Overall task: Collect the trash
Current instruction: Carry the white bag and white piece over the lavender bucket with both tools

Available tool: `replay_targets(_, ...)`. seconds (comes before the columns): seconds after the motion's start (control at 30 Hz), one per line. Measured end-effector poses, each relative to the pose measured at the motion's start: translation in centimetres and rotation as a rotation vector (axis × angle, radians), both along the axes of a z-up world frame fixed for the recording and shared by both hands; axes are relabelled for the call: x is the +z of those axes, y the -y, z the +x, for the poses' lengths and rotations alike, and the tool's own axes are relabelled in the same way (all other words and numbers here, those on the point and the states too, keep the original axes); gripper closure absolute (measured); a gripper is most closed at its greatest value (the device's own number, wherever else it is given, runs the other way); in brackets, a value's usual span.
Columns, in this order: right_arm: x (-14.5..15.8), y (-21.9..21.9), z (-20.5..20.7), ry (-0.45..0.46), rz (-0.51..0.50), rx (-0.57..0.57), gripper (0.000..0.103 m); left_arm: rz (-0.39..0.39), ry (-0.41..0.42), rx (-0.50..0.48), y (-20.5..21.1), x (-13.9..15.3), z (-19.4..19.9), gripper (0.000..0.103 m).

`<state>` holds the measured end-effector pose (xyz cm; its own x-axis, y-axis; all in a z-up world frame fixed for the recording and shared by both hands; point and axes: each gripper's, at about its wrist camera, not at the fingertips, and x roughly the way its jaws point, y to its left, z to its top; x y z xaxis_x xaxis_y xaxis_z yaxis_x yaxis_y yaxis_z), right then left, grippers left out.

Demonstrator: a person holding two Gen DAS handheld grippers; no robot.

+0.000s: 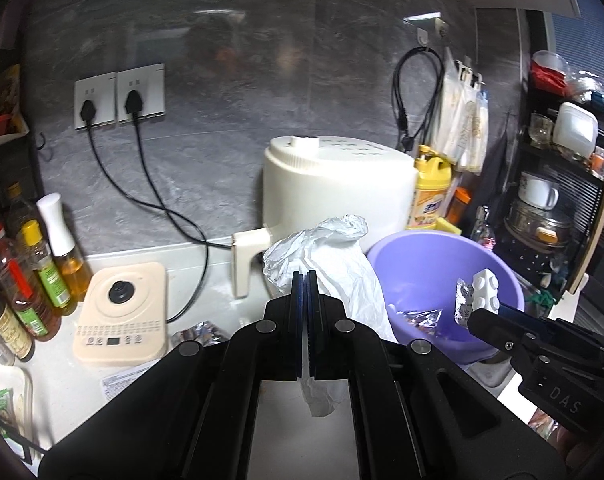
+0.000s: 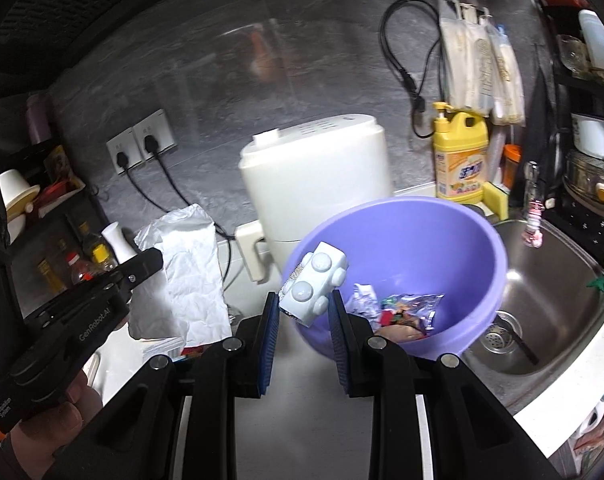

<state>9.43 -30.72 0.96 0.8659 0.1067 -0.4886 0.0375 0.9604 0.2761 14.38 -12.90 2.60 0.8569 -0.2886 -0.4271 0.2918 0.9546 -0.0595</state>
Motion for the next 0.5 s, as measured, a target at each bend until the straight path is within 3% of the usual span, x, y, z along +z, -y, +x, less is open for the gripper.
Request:
replay_targets(0.2,-0.5,1.7,0.6,-0.029,-0.018,-0.084,0.075,0.001,-0.001,-0.042,1.8,0.1,1.1,0.100)
replay_targets(0.27,-0.7,2.6,0.5,-0.027,0.000,-0.116,0.060,0.001,0.002,-0.057,2.5,0.3,1.5,0.100)
replay_targets(0.5,-1.0,4.9,-0.5,-0.024,0.014,-0.159,0.059,-0.001,-0.004,-0.121,5.5,0.0,2.5,0.100)
